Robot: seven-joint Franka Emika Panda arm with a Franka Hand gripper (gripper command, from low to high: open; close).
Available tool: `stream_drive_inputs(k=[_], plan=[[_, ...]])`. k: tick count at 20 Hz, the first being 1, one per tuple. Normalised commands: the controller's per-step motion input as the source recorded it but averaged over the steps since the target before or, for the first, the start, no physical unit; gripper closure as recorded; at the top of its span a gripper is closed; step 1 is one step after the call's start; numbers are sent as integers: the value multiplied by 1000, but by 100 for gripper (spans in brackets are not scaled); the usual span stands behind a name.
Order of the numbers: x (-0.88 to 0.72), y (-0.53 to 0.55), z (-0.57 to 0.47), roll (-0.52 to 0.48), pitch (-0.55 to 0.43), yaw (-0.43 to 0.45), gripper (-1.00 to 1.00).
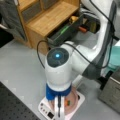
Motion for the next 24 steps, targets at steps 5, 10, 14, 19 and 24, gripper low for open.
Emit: stream_drive_inputs(k=[5, 10, 14, 19, 24], plan=[[245, 51, 70, -350, 94, 106, 100], [200, 39, 101, -337, 105, 125, 100], [179, 35, 116, -334, 113, 128, 100], [168, 29, 123, -321, 112, 159, 100], [122, -1, 232, -284, 129, 248, 100]])
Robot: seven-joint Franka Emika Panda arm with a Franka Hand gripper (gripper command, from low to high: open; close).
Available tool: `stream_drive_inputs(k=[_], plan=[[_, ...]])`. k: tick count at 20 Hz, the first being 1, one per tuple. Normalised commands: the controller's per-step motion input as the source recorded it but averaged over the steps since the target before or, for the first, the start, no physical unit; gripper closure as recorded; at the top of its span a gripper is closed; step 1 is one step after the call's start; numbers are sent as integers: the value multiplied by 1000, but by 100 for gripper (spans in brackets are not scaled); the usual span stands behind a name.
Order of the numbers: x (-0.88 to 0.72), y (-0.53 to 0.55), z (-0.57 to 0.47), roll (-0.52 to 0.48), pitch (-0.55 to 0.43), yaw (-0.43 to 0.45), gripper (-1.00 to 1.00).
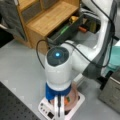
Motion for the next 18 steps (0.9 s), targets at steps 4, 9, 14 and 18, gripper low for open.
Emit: stream_drive_inputs(k=[4, 9, 14, 18], plan=[[77, -62, 350, -238, 152, 318, 100], [103, -149, 365, -190, 143, 210, 100], [241, -194, 383, -110, 110, -126, 100], [371, -144, 451, -86, 173, -315, 100]])
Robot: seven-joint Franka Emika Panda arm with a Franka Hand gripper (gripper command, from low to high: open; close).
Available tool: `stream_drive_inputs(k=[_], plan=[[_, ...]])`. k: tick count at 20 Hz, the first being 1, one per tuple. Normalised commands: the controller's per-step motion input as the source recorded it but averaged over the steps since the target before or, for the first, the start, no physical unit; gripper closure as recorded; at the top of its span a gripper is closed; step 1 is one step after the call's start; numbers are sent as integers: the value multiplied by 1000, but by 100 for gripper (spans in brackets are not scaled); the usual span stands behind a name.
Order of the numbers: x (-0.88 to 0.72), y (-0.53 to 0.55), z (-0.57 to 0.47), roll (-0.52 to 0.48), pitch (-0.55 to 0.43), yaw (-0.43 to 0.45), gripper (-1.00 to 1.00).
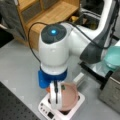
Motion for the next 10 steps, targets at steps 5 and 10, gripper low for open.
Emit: stream_drive_inputs(k=[5, 10], plan=[[380, -5, 395, -72, 184, -319, 100], [406, 32, 355, -59, 175, -450, 100]])
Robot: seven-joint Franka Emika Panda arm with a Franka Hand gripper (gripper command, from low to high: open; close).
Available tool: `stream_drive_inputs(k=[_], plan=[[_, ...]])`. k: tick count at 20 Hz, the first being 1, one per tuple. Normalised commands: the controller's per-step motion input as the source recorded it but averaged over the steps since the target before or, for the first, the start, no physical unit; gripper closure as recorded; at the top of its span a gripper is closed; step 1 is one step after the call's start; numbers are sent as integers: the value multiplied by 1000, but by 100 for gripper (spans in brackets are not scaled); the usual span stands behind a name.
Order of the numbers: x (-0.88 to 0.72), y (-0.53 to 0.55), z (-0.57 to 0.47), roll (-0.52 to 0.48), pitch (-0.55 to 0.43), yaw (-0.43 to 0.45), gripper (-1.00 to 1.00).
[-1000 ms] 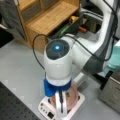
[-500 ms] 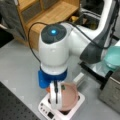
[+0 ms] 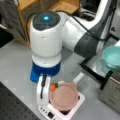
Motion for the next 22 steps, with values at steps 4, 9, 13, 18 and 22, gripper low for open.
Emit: stream_drive_inputs(k=[4, 9, 13, 18, 22], plan=[[371, 10, 312, -91, 225, -355, 100], [359, -14, 212, -128, 284, -173, 100], [383, 8, 165, -129, 295, -133, 100], [392, 32, 223, -113, 293, -162, 100], [375, 34, 256, -94, 300, -173, 100]])
